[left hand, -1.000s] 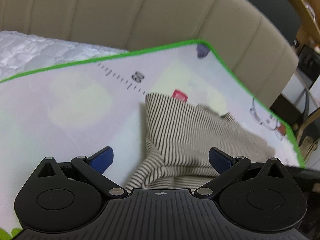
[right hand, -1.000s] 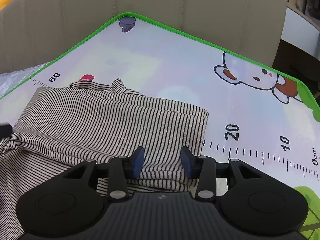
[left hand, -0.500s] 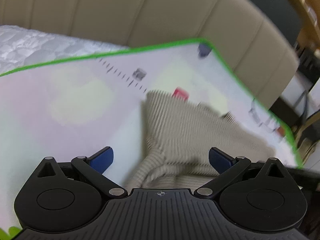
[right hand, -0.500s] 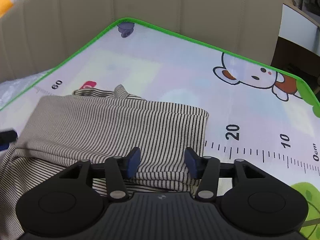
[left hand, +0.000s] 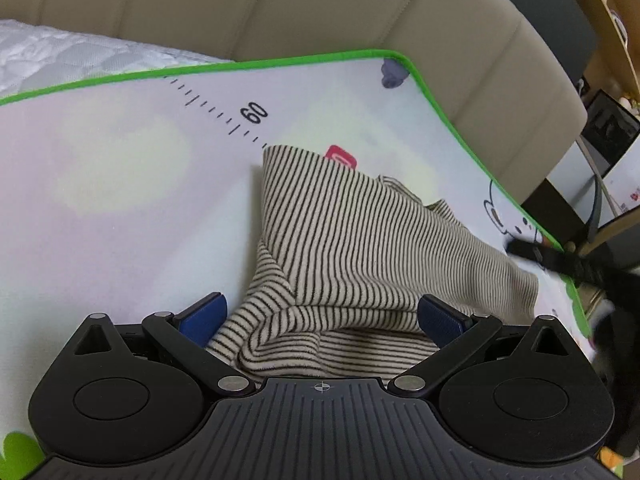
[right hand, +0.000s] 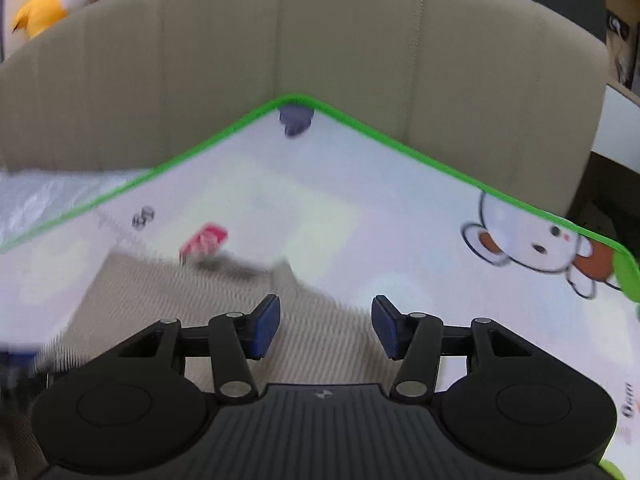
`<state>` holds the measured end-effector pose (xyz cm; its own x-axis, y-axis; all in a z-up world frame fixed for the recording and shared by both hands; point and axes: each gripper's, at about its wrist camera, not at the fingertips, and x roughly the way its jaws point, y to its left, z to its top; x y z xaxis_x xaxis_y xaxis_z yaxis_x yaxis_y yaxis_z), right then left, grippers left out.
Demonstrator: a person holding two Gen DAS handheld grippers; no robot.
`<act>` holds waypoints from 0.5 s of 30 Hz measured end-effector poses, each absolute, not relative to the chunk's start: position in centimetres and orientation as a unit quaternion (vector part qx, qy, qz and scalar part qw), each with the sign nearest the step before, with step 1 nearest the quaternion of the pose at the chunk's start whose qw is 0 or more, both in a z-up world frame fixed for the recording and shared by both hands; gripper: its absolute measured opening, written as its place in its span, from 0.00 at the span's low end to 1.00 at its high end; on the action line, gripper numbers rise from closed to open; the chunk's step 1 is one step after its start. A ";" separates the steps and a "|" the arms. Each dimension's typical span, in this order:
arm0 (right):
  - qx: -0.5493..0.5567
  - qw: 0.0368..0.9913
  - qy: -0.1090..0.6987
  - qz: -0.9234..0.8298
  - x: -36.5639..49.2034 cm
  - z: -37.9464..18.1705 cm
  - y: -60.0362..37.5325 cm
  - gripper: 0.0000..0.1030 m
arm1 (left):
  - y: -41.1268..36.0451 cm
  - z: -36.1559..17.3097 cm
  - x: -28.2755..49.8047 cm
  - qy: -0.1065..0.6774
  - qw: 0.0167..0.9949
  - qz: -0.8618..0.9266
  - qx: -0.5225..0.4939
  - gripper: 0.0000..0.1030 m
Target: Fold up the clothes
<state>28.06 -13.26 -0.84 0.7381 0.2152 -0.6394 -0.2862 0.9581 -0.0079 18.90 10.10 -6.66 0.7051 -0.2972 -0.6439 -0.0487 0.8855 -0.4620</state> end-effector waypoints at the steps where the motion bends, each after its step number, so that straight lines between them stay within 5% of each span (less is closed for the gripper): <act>1: -0.035 0.929 0.344 0.135 29.4 -1.1 -12.7 0.50 | 10.2 -6.6 18.9 0.377 0.894 -0.071 -0.230 1.00; 8: -0.008 0.912 0.398 0.098 34.5 -6.1 -9.4 0.49 | 13.0 -5.1 18.5 0.352 0.897 -0.048 -0.262 1.00; 9: -0.012 0.912 0.399 0.094 34.9 -6.6 -9.2 0.44 | 13.7 -4.9 18.4 0.347 0.898 -0.039 -0.268 1.00; 11: -0.031 0.910 0.400 0.106 35.2 -6.6 -8.8 0.13 | 15.2 -4.8 18.6 0.346 0.894 -0.018 -0.284 1.00; 15: -0.026 0.907 0.392 0.150 33.1 -3.5 -9.6 0.08 | 17.7 -4.8 18.5 0.340 0.884 0.008 -0.319 1.00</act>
